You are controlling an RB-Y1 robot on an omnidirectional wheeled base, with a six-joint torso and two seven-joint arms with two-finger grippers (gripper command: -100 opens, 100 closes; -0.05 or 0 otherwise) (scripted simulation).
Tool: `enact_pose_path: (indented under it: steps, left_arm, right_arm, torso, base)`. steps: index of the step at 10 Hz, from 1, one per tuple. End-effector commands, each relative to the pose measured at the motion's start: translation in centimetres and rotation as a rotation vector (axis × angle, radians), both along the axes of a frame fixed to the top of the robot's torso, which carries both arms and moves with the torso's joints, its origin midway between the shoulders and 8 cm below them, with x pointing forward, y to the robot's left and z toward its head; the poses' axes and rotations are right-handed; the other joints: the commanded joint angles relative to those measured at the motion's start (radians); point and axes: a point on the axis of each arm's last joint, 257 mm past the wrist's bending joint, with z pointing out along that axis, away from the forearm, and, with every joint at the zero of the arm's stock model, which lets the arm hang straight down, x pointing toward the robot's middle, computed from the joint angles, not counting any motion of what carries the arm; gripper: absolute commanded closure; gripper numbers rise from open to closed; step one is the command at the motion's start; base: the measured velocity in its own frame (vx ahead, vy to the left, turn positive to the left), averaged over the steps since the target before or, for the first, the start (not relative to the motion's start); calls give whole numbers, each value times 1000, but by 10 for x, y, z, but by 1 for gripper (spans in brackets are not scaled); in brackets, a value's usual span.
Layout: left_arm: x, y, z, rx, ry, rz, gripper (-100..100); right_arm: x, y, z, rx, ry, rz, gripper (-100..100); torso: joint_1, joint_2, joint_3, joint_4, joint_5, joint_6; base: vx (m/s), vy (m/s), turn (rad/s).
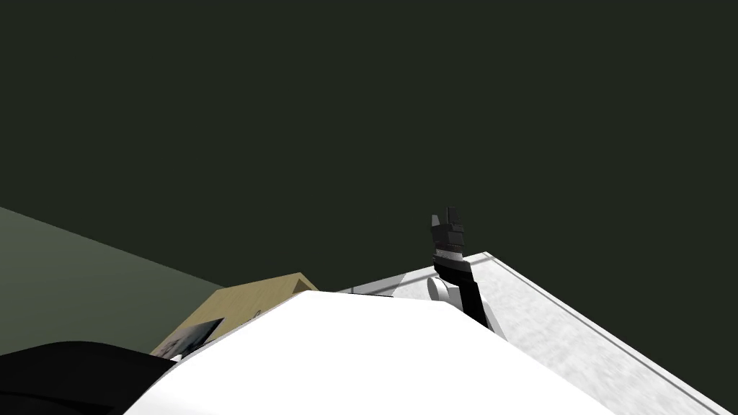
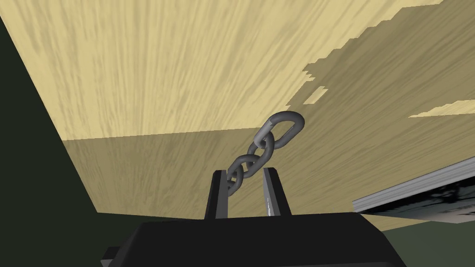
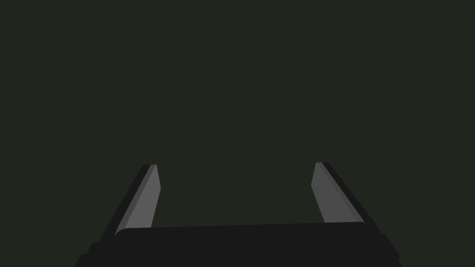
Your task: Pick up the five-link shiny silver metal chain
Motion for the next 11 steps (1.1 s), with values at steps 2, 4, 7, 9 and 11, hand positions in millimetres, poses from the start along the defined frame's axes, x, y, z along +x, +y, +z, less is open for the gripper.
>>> enact_pose_path:
  steps: [2,4,7,9,11]
  left_arm:
    - [0,0,0,0,0,0,0]
    - [4,-2,4,1,0,-43,100]
    - [10,-7,13,2,1,-121,100]
    - [14,-12,20,2,3,-179,100]
    - [12,-11,18,2,3,-167,0]
  right_arm:
    - [0,0,0,0,0,0,0]
    - [0,0,0,0,0,0,0]
    - [0,0,0,0,0,0,0]
    - [0,0,0,0,0,0,0]
    - [0,0,0,0,0,0,0]
  torso:
    - [0,0,0,0,0,0]
    - [0,-4,-2,-1,0,-2]
    - [-2,-11,-6,-2,0,-1]
    - [0,-9,-5,-2,0,-1]
    - [1,-5,-3,-1,0,0]
  base:
    - [0,0,0]
    - [115,0,271]
    - [155,-21,270]
    - [130,-13,313]
    - [31,-10,38]
